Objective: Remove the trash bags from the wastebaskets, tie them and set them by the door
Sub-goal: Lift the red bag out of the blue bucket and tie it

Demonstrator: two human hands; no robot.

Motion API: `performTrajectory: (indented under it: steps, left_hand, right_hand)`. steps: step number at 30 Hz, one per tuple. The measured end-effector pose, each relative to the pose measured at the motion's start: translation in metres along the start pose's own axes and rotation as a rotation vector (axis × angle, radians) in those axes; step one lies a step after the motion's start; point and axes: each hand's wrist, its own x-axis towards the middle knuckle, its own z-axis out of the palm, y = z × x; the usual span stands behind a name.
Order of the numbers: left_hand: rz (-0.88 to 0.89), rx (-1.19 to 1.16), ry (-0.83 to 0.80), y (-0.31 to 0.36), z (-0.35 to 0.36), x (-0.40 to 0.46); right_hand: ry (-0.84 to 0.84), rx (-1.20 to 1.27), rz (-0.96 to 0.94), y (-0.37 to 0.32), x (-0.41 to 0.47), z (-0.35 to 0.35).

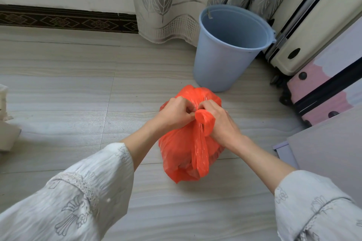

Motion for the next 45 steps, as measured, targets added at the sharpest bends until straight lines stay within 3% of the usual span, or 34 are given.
performTrajectory:
  steps: [8,10,14,18,21,24,28,31,36,42,45]
  left_hand:
    - [-0.052,-0.082,-0.001,0.011,-0.007,-0.006]
    - [-0.068,-0.09,-0.023,0.004,-0.004,-0.007]
    - [-0.043,-0.043,-0.057,-0.002,0.0,-0.012]
    - [-0.035,-0.029,-0.033,-0.004,-0.004,-0.012]
    - [-0.041,-0.035,-0.018,-0.005,-0.006,-0.013]
    - [-0.052,-0.082,-0.045,-0.006,-0.006,-0.013]
    - [-0.177,-0.393,-0.046,-0.007,-0.004,-0.014]
    - [-0.288,-0.529,-0.051,-0.008,-0.001,-0.016]
    - [-0.267,-0.393,0.02,-0.015,0.004,-0.016]
    - [-0.179,-0.45,-0.006,-0.013,0.005,-0.018]
    - [-0.102,-0.222,-0.023,-0.019,0.004,-0.014]
  right_hand:
    - [0.108,-0.051,0.099,-0.005,0.005,0.002]
    - [0.054,0.135,0.237,-0.002,0.013,0.004]
    - [-0.11,0.785,0.71,-0.001,0.019,0.001]
    - [-0.332,1.076,0.853,0.003,0.02,-0.004]
    - [-0.32,1.199,0.861,0.003,0.018,-0.002]
    - [-0.182,1.26,0.772,-0.002,0.015,0.008]
    - [0.007,1.307,0.632,-0.009,0.013,0.017]
    - [0.048,1.226,0.576,-0.01,0.013,0.018]
    - [0.012,1.122,0.559,-0.007,0.013,0.025]
    - [0.041,1.086,0.53,-0.001,0.01,0.026]
    - [-0.027,1.134,0.58,0.006,0.009,0.024]
